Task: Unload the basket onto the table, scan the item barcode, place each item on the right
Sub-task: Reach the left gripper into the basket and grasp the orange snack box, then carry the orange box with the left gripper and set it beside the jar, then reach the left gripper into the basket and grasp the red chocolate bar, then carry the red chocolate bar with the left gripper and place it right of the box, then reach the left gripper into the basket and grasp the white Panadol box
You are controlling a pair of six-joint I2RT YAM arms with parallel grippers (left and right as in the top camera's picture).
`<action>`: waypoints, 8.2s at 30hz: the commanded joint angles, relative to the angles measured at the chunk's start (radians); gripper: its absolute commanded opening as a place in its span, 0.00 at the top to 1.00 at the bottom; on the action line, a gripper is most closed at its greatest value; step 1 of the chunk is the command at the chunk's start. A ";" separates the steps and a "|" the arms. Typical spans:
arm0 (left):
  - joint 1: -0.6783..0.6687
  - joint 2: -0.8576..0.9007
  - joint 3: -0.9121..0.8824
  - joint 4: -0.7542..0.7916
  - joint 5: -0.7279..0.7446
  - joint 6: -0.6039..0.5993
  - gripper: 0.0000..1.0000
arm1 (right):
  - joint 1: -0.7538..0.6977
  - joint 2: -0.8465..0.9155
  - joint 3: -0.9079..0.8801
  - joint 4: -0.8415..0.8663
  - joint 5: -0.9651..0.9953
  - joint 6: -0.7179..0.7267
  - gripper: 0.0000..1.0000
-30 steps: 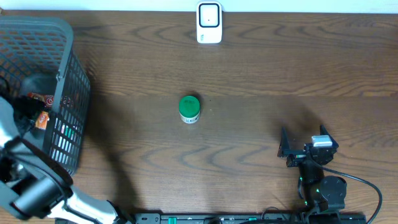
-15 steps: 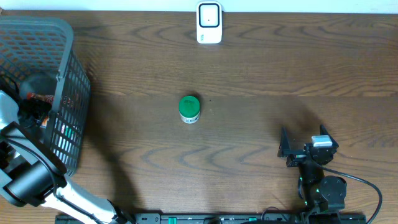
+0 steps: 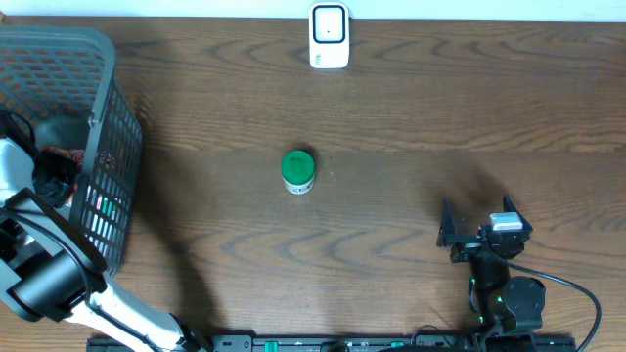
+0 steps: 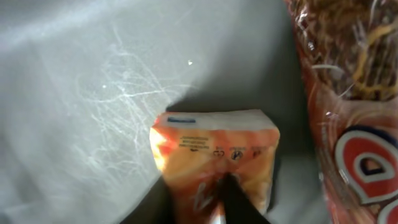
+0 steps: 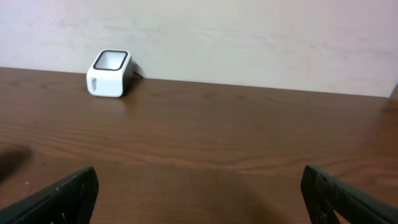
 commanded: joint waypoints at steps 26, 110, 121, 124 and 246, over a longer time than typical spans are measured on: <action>-0.415 -0.970 0.073 -0.142 0.462 -0.171 0.91 | -0.009 -0.005 -0.001 -0.003 0.005 0.017 0.01; -0.129 0.155 0.342 -0.152 0.013 -0.185 0.12 | -0.009 -0.005 -0.001 -0.003 0.005 0.017 0.01; -0.129 0.211 0.329 -0.144 -0.029 -0.185 0.65 | -0.009 -0.005 -0.001 -0.003 0.005 0.017 0.01; -0.129 0.214 0.329 -0.145 -0.036 -0.183 0.69 | -0.009 -0.005 -0.001 -0.003 0.005 0.017 0.01; -0.056 -0.406 -0.224 -0.203 0.017 0.085 0.08 | -0.009 -0.005 -0.001 -0.003 0.005 0.017 0.01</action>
